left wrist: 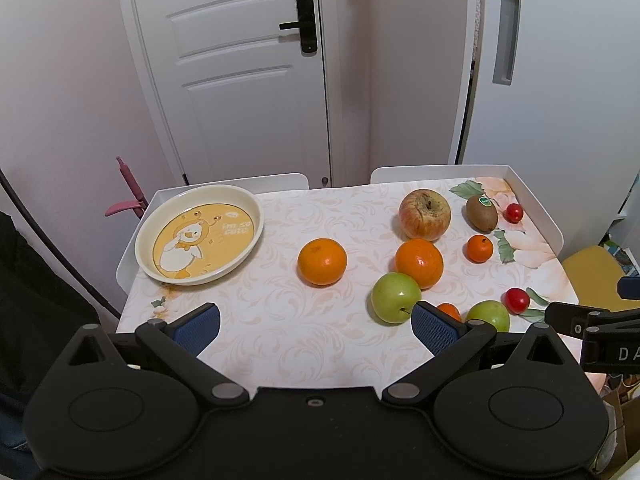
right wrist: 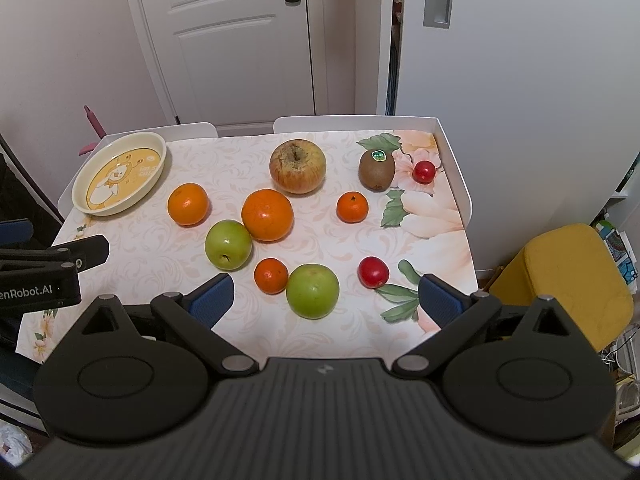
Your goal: Organize fruits
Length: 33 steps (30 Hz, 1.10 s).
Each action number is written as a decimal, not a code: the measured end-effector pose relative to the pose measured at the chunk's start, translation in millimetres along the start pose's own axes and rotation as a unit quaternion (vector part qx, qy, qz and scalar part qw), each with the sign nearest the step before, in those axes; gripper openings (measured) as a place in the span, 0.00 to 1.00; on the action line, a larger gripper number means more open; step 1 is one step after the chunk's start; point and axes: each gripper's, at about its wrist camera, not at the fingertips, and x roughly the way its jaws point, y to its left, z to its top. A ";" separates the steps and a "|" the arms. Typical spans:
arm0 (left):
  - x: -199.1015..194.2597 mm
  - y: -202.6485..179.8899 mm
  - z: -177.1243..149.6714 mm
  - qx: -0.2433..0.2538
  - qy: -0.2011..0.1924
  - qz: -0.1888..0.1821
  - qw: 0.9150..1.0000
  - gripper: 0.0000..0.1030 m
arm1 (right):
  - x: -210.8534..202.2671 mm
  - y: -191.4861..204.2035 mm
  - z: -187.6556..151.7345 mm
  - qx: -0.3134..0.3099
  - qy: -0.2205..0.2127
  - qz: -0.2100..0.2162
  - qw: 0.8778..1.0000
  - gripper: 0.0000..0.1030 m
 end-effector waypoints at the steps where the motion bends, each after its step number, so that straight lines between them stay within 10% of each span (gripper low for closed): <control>1: 0.2 -0.4 0.5 0.000 0.000 0.000 1.000 1.00 | 0.3 0.2 -0.2 0.001 0.000 0.000 1.000 1.00; 33: 91.9 -35.7 3.9 0.031 0.031 -0.028 0.999 1.00 | 83.9 -17.4 -24.4 -0.029 0.056 0.018 0.998 1.00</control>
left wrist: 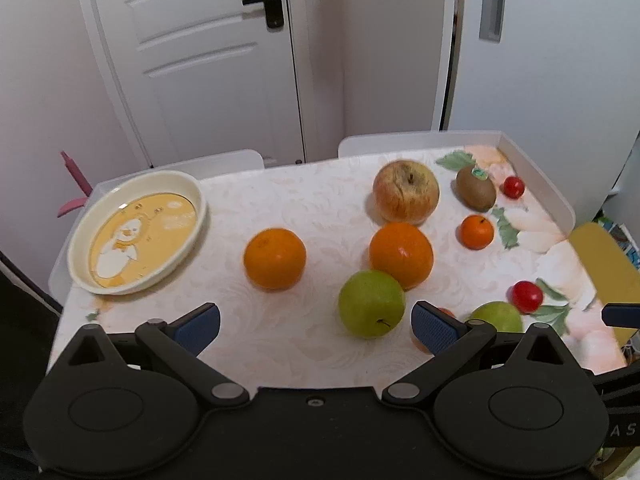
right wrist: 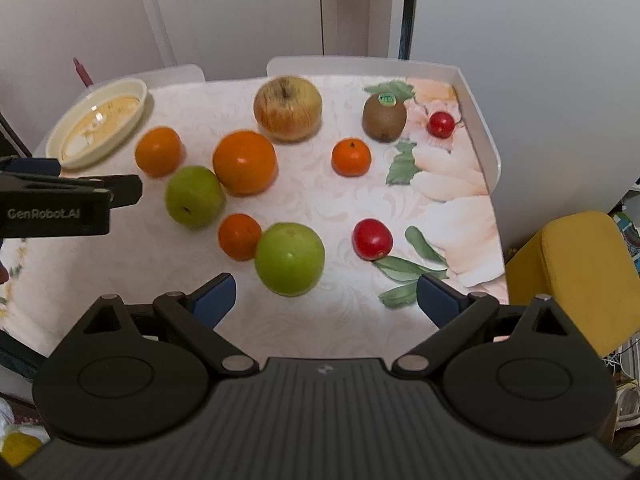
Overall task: Organize fruits
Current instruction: 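Grasp a green apple with the left tool while the right tool grasps another green apple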
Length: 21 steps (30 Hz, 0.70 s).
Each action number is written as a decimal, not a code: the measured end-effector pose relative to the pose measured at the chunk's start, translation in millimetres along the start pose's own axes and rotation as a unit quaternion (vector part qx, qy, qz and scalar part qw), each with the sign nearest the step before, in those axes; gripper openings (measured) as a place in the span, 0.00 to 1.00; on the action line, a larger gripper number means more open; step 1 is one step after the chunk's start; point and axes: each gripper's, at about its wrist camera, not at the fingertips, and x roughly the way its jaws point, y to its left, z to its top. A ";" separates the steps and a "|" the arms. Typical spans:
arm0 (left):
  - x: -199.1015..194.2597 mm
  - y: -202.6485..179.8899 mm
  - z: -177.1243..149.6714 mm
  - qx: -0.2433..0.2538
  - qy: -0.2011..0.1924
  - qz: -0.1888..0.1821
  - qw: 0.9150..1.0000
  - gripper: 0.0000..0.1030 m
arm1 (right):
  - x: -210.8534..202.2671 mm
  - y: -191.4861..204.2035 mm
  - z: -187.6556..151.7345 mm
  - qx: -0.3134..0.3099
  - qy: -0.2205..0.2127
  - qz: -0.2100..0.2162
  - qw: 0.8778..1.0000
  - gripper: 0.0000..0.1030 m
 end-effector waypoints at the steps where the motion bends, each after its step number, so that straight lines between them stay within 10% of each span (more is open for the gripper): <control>1: 5.9 -1.7 -1.1 0.000 0.003 0.000 1.000 1.00 | 5.6 -0.4 -0.8 -0.002 0.002 0.003 1.000 1.00; 21: 76.8 -31.2 0.4 0.008 0.031 -0.017 0.999 0.81 | 54.8 7.1 -1.7 -0.051 0.008 0.054 0.997 0.83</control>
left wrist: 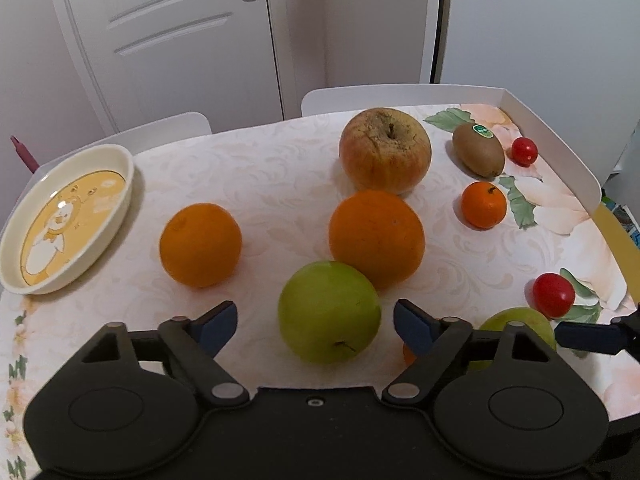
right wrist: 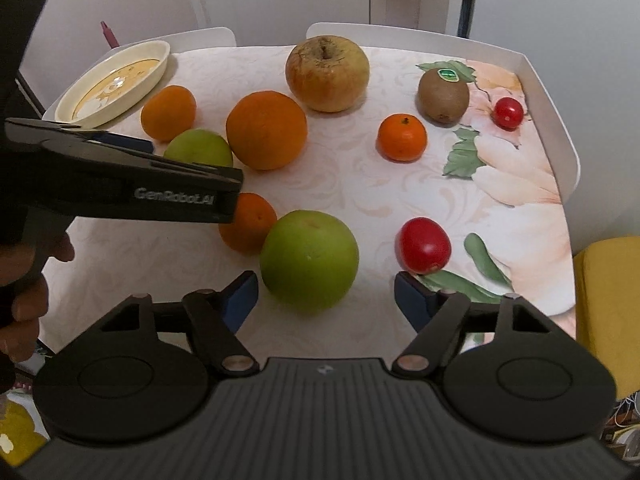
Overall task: Organize fruits
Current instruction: 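Grasp a green apple with the left tool while the right tool grasps another green apple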
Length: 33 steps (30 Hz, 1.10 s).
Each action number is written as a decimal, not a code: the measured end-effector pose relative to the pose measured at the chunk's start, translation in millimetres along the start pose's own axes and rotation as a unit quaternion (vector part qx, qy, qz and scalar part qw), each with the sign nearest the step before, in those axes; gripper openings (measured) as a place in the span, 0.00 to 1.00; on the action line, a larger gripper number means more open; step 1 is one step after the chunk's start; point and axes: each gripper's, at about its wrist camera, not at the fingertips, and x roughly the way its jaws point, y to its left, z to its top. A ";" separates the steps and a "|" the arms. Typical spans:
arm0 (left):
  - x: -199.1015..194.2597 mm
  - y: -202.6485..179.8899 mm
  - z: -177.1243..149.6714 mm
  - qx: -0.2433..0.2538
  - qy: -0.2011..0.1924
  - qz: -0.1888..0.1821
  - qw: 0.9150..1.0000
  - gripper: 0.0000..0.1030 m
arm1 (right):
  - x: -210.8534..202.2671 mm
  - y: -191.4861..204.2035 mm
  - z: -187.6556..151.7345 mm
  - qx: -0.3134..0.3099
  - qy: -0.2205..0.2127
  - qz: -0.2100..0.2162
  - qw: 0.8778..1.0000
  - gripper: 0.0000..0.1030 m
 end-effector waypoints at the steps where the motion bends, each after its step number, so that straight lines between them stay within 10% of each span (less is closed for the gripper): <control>1: 1.6 -0.3 0.1 -0.001 0.001 -0.001 1.000 0.77 | 1.4 0.2 0.3 -0.002 0.001 0.002 1.000 0.82; 6: 4.4 0.7 -2.1 -0.005 0.001 -0.016 1.000 0.59 | 4.7 1.1 1.1 -0.006 0.000 0.008 1.000 0.79; 33: -37.2 25.9 -16.5 -0.040 -0.013 0.015 0.999 0.58 | -20.1 3.5 24.7 -0.047 -0.020 0.024 0.998 0.66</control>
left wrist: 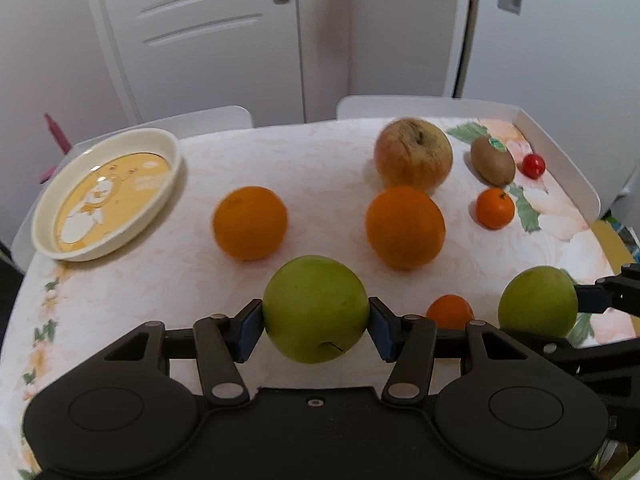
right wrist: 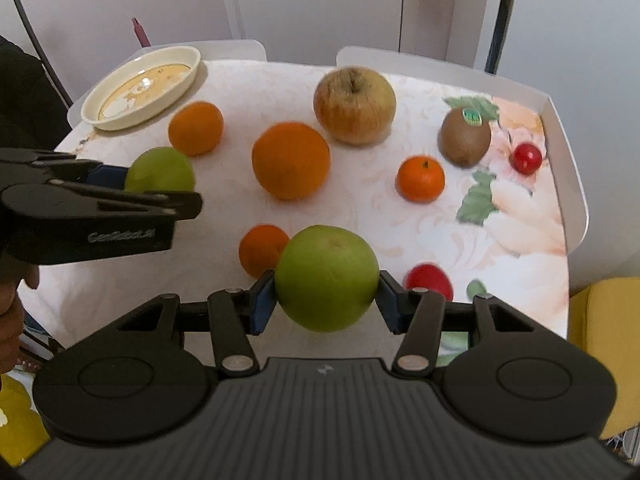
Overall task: Organize fruits
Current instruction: 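Grasp a green apple with the left tool while the right tool grasps another green apple, then carry both green apples to the duck bowl with both tools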
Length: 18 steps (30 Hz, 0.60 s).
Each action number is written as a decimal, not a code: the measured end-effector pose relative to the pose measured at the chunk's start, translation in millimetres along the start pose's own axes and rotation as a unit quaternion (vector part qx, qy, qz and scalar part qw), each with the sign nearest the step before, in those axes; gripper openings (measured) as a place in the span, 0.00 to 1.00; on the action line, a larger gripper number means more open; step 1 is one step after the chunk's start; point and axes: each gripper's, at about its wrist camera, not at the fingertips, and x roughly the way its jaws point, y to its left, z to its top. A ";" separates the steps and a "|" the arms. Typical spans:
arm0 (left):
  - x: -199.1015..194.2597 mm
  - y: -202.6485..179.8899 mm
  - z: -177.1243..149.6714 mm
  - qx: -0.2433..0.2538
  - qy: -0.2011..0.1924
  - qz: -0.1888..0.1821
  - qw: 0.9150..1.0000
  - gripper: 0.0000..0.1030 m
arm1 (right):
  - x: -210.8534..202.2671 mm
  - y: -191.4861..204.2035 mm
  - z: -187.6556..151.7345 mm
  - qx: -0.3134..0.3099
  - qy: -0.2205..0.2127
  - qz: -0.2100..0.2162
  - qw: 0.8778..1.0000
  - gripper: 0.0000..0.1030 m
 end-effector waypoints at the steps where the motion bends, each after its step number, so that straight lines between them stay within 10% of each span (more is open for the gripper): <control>1: -4.1 2.2 1.0 -0.004 -0.003 0.002 1.000 0.58 | -3.0 1.4 4.7 -0.003 -0.004 0.001 1.000 0.66; 18: -34.0 116.0 47.2 -0.039 -0.048 0.043 0.997 0.58 | 6.4 83.5 104.2 -0.015 -0.043 0.034 0.998 0.66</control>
